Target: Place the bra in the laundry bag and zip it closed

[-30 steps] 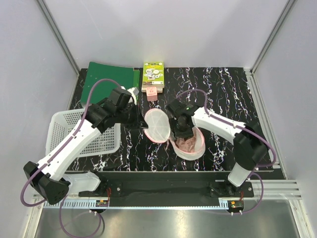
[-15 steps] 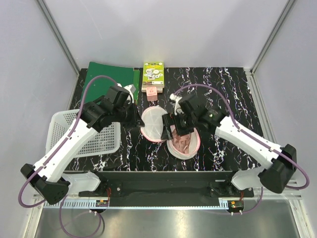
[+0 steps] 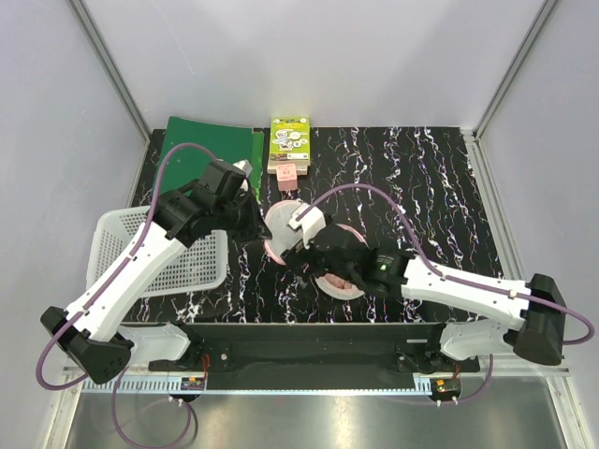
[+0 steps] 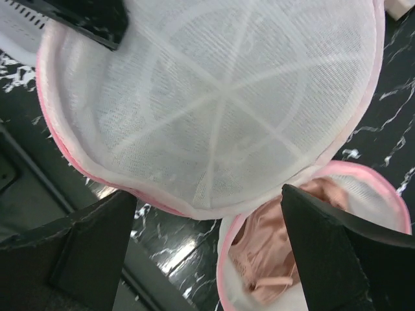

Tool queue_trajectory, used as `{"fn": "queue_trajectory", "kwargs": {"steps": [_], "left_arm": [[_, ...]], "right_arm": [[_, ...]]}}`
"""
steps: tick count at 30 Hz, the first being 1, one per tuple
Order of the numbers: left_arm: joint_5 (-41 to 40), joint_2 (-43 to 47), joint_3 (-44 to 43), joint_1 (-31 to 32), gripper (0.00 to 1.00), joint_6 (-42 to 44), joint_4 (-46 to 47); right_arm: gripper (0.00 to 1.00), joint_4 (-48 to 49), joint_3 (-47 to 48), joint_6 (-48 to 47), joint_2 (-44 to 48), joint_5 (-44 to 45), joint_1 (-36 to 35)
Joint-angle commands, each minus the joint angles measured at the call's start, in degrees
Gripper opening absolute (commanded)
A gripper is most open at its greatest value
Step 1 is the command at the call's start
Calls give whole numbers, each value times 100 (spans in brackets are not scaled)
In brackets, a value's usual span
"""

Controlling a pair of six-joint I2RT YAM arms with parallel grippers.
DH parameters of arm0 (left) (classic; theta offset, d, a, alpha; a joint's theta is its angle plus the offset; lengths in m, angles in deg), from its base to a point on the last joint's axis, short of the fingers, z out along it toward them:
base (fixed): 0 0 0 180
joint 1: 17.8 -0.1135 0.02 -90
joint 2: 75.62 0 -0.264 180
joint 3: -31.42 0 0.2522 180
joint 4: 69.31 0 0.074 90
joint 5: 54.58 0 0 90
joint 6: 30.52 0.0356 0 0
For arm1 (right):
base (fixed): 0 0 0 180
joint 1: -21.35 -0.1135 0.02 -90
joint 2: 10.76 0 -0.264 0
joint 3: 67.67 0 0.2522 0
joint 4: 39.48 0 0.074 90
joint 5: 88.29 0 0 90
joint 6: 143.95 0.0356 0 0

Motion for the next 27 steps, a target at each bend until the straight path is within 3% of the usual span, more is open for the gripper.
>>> {"fn": "queue_trajectory", "kwargs": {"steps": [1,4,8,10,11,14,20,27], "left_arm": [[42,57,-193,20,0,-215,105],[68,83,-219,20,0,-268,114],[103,136,-193,20,0,-356,123],[86,136,-167,20,0,-373,123],[86,127,-175,20,0,-374,123],[94,66,-166,11,0,-365,132],[138,-40,-281,11,0,-294,132],[332,-75,-316,11,0,-329,132]], "right_arm": [[100,1157,94,-756,-379,875,-273],[100,1509,172,-855,-599,1138,-299],[81,1747,120,-688,-644,1455,-317],[79,1939,7,-653,-556,1376,-360],[79,2054,-46,-653,-504,1350,-387],[100,2046,-266,-653,-275,1034,-405],[100,2028,-820,-468,375,787,-484],[100,2221,-470,-872,-37,1051,-519]]}}
